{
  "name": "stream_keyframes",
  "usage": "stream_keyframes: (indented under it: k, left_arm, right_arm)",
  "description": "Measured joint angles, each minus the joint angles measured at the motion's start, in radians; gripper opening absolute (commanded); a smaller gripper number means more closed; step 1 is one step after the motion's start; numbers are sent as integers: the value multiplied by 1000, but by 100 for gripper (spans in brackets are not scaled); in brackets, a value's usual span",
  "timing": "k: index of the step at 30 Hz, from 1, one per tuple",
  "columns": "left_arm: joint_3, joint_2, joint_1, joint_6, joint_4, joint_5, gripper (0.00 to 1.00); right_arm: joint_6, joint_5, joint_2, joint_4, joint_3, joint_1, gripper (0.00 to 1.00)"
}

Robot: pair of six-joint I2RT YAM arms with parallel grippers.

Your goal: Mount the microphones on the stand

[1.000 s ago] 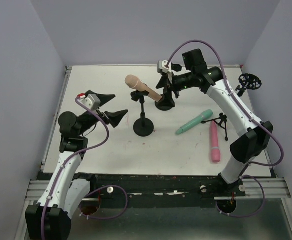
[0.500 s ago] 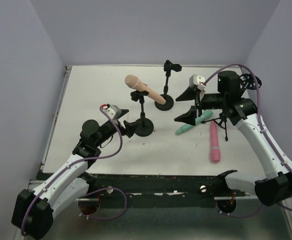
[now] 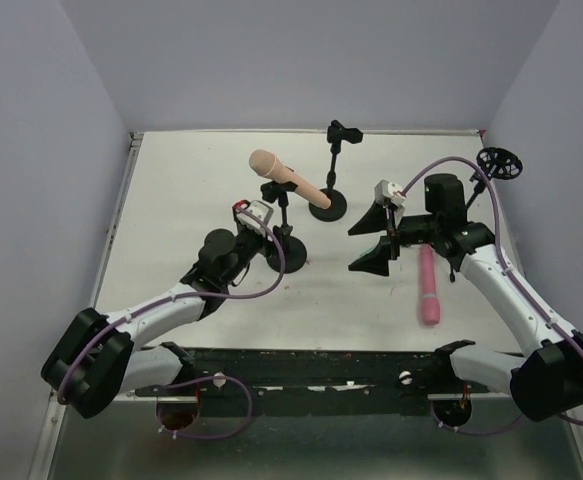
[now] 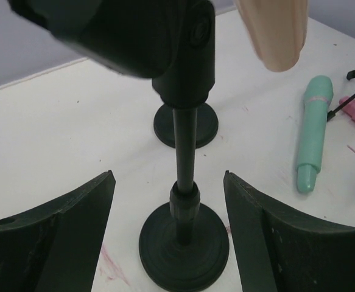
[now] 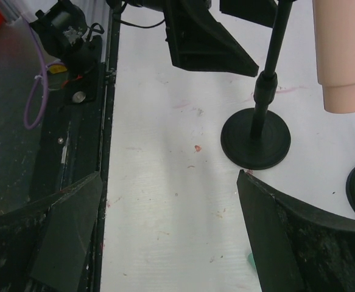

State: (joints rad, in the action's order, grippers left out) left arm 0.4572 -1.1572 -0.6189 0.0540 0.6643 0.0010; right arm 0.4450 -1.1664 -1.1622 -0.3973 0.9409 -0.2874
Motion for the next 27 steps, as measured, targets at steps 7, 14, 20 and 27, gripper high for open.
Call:
stream_keyframes:
  k: [7, 14, 20, 27]
  left_arm:
    - [34, -97, -48, -14, 137, -69, 60]
    - [68, -192, -54, -8, 228, -124, 41]
    - [70, -212, -61, 8, 281, -130, 4]
    - [68, -197, -41, -16, 271, -114, 0]
  right_arm:
    - [18, -11, 9, 6, 0, 0, 100]
    - [45, -12, 9, -9, 0, 2, 100]
    - [54, -12, 4, -10, 0, 8, 100]
    - [72, -13, -6, -26, 1, 13, 100]
